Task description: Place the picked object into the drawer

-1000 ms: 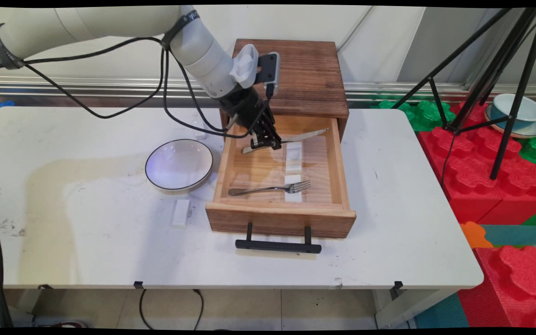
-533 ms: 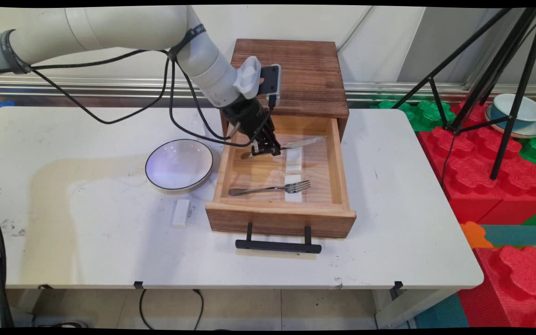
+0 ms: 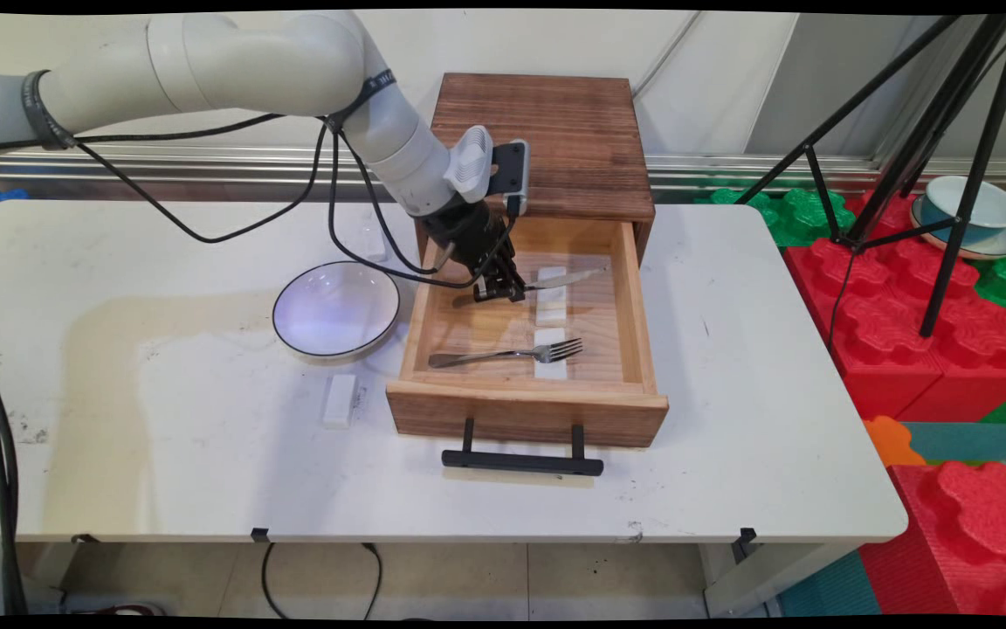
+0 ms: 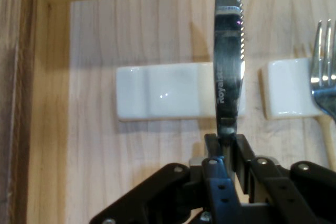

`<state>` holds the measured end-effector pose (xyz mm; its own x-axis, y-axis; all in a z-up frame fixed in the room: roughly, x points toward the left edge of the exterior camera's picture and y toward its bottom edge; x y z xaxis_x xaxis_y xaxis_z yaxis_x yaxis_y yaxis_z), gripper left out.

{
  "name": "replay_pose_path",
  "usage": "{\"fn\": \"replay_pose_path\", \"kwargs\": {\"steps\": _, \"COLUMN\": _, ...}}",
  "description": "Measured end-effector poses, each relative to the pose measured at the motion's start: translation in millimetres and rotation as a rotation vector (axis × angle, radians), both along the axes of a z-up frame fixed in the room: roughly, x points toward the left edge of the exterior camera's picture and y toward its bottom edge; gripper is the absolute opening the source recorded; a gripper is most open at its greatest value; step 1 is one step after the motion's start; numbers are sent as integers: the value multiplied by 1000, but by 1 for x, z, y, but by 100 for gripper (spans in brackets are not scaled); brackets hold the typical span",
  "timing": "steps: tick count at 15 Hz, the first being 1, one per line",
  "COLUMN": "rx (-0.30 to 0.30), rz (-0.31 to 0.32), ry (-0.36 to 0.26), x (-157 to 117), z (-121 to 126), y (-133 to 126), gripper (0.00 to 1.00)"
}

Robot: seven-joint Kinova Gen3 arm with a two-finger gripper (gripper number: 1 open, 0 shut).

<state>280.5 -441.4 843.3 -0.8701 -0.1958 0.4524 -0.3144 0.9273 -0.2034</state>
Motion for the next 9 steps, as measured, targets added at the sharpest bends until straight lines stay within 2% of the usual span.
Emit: {"fn": "replay_pose_path", "kwargs": {"steps": 9, "rx": 9, "rz": 7, "ry": -5, "x": 2, "z": -18, "y": -9, "gripper": 0}}
